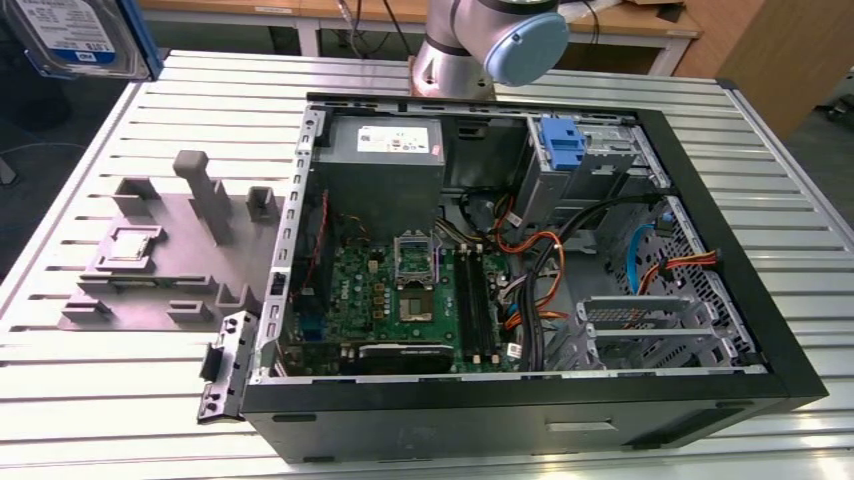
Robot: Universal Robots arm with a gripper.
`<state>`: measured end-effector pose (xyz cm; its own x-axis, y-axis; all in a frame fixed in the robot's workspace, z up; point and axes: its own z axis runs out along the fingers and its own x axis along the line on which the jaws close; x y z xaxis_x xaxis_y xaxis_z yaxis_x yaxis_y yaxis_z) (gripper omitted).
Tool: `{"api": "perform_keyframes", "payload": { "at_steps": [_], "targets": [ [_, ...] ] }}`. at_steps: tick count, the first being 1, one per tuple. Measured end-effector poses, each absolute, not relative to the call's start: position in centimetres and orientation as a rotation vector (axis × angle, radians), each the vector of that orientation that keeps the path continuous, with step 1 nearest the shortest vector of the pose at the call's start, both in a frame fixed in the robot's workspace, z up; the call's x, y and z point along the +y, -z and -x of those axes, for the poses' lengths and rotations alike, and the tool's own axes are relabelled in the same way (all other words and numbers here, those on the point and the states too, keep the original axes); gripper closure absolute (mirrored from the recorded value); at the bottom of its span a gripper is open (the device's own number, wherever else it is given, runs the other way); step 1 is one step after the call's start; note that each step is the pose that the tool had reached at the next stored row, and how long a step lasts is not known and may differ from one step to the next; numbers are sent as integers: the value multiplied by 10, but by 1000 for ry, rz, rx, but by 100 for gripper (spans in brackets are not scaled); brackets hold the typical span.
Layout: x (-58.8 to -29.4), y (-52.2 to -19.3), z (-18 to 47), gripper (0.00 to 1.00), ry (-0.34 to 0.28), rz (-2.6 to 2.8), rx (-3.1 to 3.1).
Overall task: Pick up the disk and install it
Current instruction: 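Pick up the disk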
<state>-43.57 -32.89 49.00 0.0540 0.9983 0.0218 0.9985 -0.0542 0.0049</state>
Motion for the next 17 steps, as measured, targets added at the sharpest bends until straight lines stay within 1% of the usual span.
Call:
{"api": "perform_keyframes", "payload": {
  "at_steps": [17],
  "targets": [
    [-342,-490,435,63,30,2272,-2153]
  ]
}}
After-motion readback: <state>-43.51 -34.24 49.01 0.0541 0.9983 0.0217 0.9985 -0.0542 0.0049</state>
